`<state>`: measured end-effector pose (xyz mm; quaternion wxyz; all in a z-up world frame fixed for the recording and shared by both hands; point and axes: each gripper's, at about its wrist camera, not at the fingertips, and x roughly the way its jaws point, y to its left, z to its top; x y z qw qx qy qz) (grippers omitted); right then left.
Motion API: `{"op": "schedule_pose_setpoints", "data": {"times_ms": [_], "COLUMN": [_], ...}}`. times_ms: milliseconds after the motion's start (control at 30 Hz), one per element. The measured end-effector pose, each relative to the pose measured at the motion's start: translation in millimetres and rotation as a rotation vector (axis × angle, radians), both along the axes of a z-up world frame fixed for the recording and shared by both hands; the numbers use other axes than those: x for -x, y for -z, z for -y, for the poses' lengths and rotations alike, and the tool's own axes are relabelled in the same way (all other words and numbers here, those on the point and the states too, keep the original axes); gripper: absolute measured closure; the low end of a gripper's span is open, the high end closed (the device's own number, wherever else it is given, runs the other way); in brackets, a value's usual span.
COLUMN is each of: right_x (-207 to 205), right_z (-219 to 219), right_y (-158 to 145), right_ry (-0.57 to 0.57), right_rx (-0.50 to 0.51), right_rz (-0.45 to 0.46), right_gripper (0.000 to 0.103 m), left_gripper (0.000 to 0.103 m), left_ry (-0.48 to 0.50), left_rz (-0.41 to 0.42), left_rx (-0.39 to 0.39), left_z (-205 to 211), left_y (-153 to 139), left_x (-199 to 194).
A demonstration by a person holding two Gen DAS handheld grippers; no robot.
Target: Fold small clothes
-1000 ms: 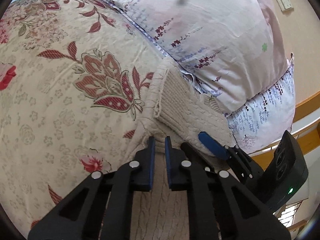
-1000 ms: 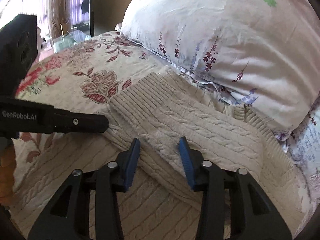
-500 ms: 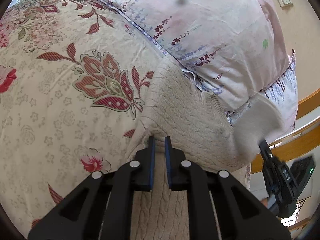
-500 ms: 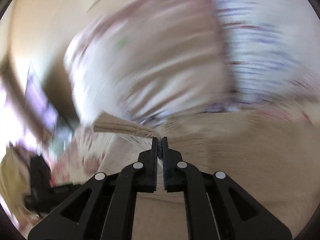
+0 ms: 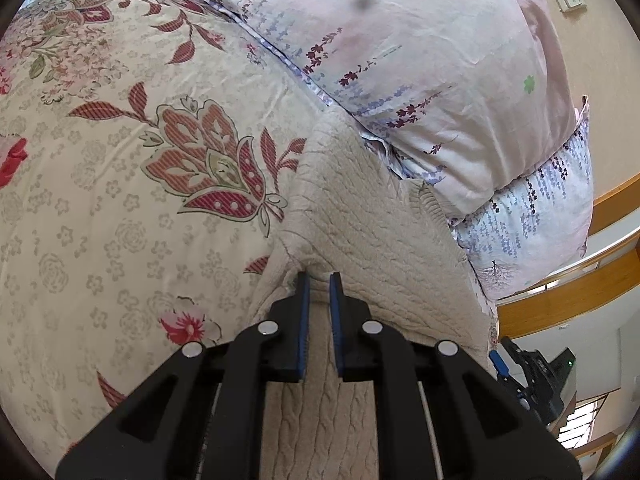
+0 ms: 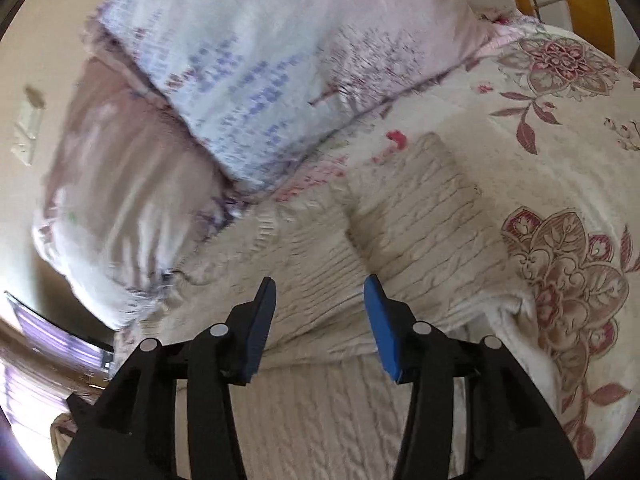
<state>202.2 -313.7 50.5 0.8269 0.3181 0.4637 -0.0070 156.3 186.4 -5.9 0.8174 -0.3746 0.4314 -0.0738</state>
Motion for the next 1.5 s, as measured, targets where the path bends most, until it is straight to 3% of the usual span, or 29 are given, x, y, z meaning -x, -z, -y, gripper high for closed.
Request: {"op": "schedule_pose_setpoints", "data": {"times_ms": [100,167,200,233,267,400,500,633,700,767,867,933,1067,1200,1500], "right_x": [-2.8,3.1,2.9,1.7,2.0,15.1,30.0,28.2,28.5,29.3,40.5,61.0,98.9,136.0,189.2], "right_z": [1.2,1.0,-0.3,-3.4,-3.7,-7.4,-10.6,-8.3,-4.9,-4.3,0.5,10.1,28.1,53.3,69.0], "right_y": [19.7,24.3,25.2,25.3,24.3,-5.0,-9.8,24.3,25.4,17.9,5.6,-5.8,-16.6,-10.7,14.8], "right_ry": [0.029,0.026,0.02,-0.004,-0.018,-0.019,-0.01,0.001,0.007,-0.008,-0.031,-0.046,-0.08,-0.097,-0.123], "right_rx": [-0.015,-0.02,-0.013,-0.02,-0.033,0.0,0.036,0.048,0.025,0.03,0.028,0.031,0.058,0.014,-0.071], "right_rz": [-0.071,-0.068,-0.06,-0.043,-0.028,0.135,0.143,-0.003,-0.003,-0.01,0.013,0.056,0.088,0.055,-0.03], "right_gripper": [0.065,0.066,0.073,0.09,0.094,0.095,0.095,0.095,0.094,0.093,0.079,0.058,0.055,0.055,0.056], "left_gripper": [0.092,0.092,0.092,0.092,0.092,0.092,0.092,0.092,0.092,0.083,0.063,0.06,0.046,0.045,0.048], "left_ry": [0.004,0.007,0.009,0.011,0.012,0.012,0.016,0.023,0.03,0.054,0.088,0.12,0.166,0.204,0.291], "left_rz": [-0.001,-0.002,-0.002,-0.003,-0.004,-0.006,-0.005,-0.002,-0.005,-0.003,0.026,0.081,0.14,0.13,0.061], "left_rx": [0.001,0.003,0.002,0.001,0.001,0.01,0.01,0.001,-0.001,0.009,0.006,-0.046,-0.128,-0.169,-0.099], "left_z": [-0.5,-1.1,-1.1,-0.9,-0.9,-1.4,-1.3,-0.6,0.0,0.6,2.5,3.4,1.2,-3.1,0.2], "left_y": [0.3,0.9,0.7,0.4,0.3,0.5,0.5,0.0,-0.7,-2.1,-11.4,-23.5,-37.8,-36.3,-12.4], "left_x": [-0.1,-0.1,-0.4,-0.7,-1.0,-1.5,-1.5,-2.1,-2.6,-1.7,10.5,26.6,61.3,92.8,132.9]}}
